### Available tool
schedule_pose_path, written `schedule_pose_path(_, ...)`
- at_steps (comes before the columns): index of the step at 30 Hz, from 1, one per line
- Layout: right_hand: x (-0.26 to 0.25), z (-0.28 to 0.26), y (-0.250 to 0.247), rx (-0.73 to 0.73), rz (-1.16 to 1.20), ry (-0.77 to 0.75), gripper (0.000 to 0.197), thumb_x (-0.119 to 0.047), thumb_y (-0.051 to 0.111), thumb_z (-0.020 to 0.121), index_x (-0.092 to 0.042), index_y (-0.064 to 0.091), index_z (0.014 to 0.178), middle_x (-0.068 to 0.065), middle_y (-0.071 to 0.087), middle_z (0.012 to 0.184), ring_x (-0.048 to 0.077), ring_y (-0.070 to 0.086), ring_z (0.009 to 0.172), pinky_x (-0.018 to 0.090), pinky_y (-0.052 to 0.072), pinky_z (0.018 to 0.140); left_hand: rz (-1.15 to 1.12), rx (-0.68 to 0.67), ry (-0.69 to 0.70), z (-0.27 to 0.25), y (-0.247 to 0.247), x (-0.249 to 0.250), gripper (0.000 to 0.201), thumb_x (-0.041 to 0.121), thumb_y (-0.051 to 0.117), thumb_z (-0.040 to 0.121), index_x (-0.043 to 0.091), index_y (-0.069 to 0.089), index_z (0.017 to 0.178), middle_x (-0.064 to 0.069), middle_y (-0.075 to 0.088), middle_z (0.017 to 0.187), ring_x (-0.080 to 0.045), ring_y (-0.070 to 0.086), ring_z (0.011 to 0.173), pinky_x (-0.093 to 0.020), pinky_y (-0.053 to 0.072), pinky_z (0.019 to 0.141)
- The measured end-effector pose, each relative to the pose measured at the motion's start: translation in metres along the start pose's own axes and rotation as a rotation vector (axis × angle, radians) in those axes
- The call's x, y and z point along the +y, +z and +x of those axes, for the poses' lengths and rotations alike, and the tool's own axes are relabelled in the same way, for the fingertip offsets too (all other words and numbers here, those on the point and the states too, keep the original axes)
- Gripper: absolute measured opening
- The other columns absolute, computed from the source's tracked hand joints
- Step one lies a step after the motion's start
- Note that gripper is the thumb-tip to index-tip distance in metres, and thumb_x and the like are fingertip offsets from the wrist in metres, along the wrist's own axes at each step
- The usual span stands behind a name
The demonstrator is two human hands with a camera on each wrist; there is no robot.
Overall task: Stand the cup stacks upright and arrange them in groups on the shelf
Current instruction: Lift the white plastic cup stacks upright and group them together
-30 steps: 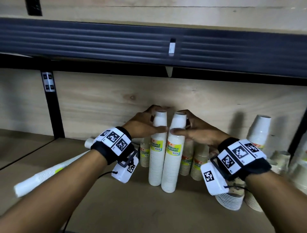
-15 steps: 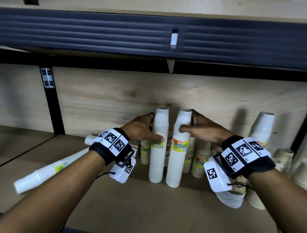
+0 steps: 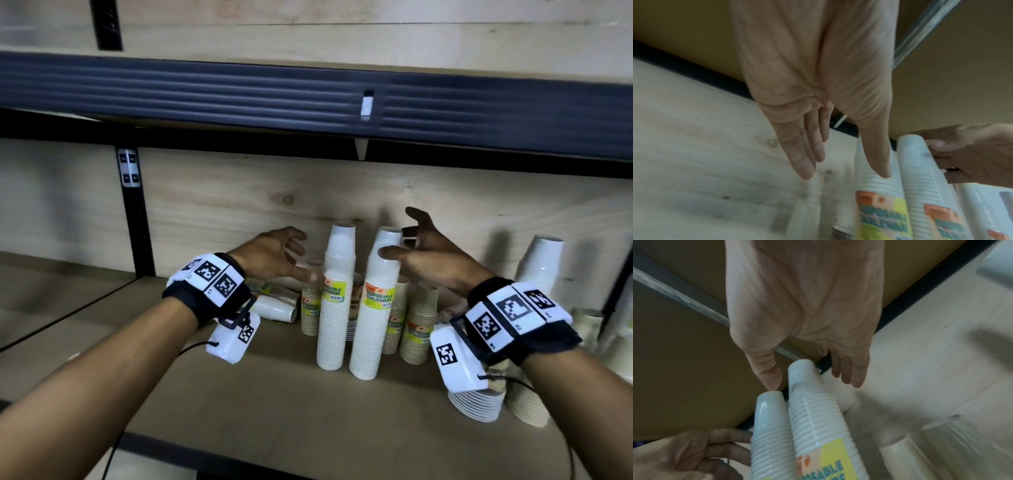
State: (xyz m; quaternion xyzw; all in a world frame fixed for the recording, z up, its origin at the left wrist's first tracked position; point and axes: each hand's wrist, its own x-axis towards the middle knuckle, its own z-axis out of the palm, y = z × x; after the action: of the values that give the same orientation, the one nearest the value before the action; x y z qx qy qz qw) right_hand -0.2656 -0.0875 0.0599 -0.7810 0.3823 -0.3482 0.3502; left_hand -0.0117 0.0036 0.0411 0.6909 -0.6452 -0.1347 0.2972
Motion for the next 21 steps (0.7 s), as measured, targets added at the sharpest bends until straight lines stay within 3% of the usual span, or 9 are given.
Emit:
schedule_pose_path(1,-0.004,-0.004,-0.001,0.039,-0.041,-0.014,0.091,-0.019,0.072,0.086,-0.027,0.012,0.154,0.006,0.042,0.146,0.016,0.055,0.109,0.024,0.049,0.066,0.010,0.014,-0.020,-0.005,-0.006,-0.002,0.084,0.043,0.083,0.070,0.025,0.041,0.141,0.007,0.059,0.125,-0.010,0.063,0.104,-0.027,0.051,0.093)
schedule_pose_path(4,-0.012,-0.014,-0.003,0.177,-0.195,-0.104,0.077,-0.033,0.072,0.084,-0.030,0.029,0.148,0.007,0.038,0.144,0.024,0.043,0.129,0.031,0.045,0.091,0.012,0.046,-0.102,-0.018,-0.023,-0.014,0.077,0.044,0.081,0.072,0.024,0.045,0.136,0.006,0.060,0.123,-0.013,0.062,0.106,-0.033,0.050,0.097)
schedule_pose_path(6,-0.019,-0.022,-0.001,0.230,-0.253,-0.151,0.063,-0.036,0.069,0.085,-0.030,0.039,0.140,0.006,0.039,0.136,0.023,0.035,0.130,0.028,0.037,0.090,0.023,0.058,-0.148,-0.027,-0.033,-0.022,0.074,0.047,0.079,0.073,0.022,0.047,0.135,0.005,0.061,0.122,-0.016,0.062,0.107,-0.039,0.050,0.099)
schedule_pose_path(8,-0.026,-0.029,0.001,0.235,-0.269,-0.185,0.049,-0.034,0.066,0.087,-0.029,0.045,0.132,0.005,0.039,0.131,0.021,0.031,0.130,0.023,0.031,0.088,0.063,0.058,-0.185,-0.037,-0.040,-0.030,0.070,0.048,0.077,0.075,0.022,0.049,0.133,0.006,0.062,0.122,-0.017,0.061,0.108,-0.039,0.050,0.099)
schedule_pose_path(13,-0.043,-0.039,0.024,0.141,-0.269,-0.244,0.032,-0.036,0.068,0.084,-0.031,0.056,0.113,-0.001,0.054,0.115,0.019,0.050,0.113,0.030,0.044,0.091,0.141,0.067,-0.274,-0.065,-0.056,-0.051,0.062,0.049,0.074,0.078,0.023,0.053,0.130,0.007,0.065,0.118,-0.013,0.060,0.099,-0.024,0.043,0.087)
schedule_pose_path(18,-0.054,-0.036,0.069,0.012,-0.210,-0.311,0.027,-0.031,0.069,0.085,-0.028,0.058,0.109,-0.008,0.056,0.098,0.004,0.054,0.084,0.023,0.045,0.075,0.162,0.063,-0.361,-0.080,-0.061,-0.083,0.059,0.048,0.073,0.079,0.020,0.055,0.127,0.005,0.067,0.117,-0.013,0.059,0.097,-0.020,0.041,0.080)
schedule_pose_path(21,-0.062,-0.022,0.106,-0.061,-0.180,-0.323,0.025,-0.029,0.071,0.082,-0.029,0.059,0.104,-0.009,0.055,0.094,0.005,0.054,0.083,0.027,0.049,0.081,0.193,0.080,-0.417,-0.083,-0.061,-0.111,0.055,0.048,0.074,0.079,0.020,0.057,0.124,0.005,0.067,0.116,-0.014,0.060,0.102,-0.021,0.043,0.087)
